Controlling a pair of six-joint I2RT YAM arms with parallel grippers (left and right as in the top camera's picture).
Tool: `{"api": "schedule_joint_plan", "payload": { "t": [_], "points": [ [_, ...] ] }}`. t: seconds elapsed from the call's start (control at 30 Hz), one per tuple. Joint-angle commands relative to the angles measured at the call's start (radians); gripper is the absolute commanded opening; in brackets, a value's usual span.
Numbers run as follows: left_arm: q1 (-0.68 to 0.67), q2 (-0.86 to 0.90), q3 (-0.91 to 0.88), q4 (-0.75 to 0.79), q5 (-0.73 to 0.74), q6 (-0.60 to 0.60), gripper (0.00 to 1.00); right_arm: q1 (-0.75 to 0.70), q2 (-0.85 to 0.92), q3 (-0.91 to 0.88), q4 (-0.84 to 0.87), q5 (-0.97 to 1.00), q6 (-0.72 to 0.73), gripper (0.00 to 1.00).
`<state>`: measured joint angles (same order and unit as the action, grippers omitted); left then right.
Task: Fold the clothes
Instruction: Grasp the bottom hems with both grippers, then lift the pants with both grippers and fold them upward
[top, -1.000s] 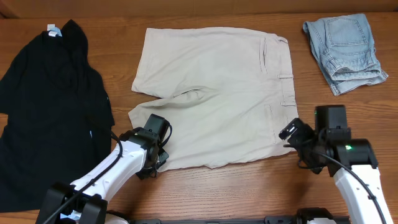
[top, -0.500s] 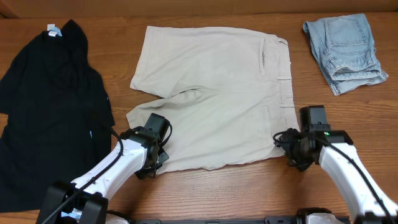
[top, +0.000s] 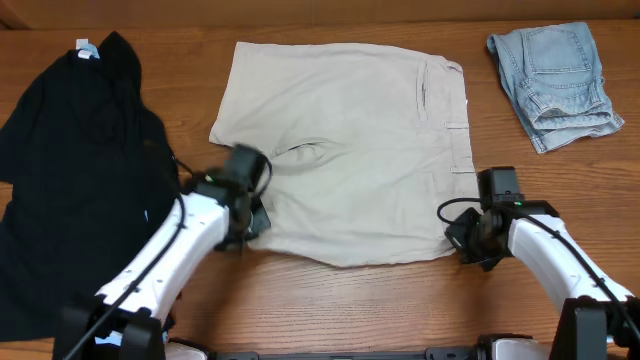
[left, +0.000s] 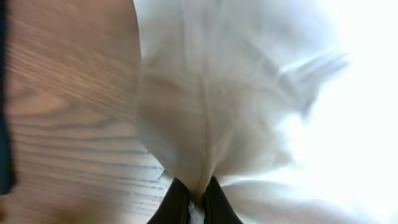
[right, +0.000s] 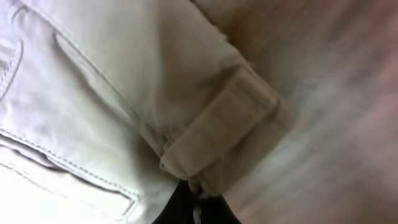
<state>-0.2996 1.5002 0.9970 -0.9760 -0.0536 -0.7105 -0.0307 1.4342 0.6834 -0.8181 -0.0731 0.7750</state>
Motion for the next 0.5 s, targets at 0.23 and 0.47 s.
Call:
{"api": "schedule_joint_plan", "payload": {
  "t": [0.23,0.47],
  "points": [
    [0.164,0.003,0.483,-0.267,-0.013,0.344,0.04,-0.096,-0.274,0.322,-0.338,0.045,-0.224,0.04],
    [0.166,0.003,0.708,-0.486,-0.122,0.367,0.04,-0.096,-0.402,0.475,-0.57,0.045,-0.253,0.04]
  ]
}}
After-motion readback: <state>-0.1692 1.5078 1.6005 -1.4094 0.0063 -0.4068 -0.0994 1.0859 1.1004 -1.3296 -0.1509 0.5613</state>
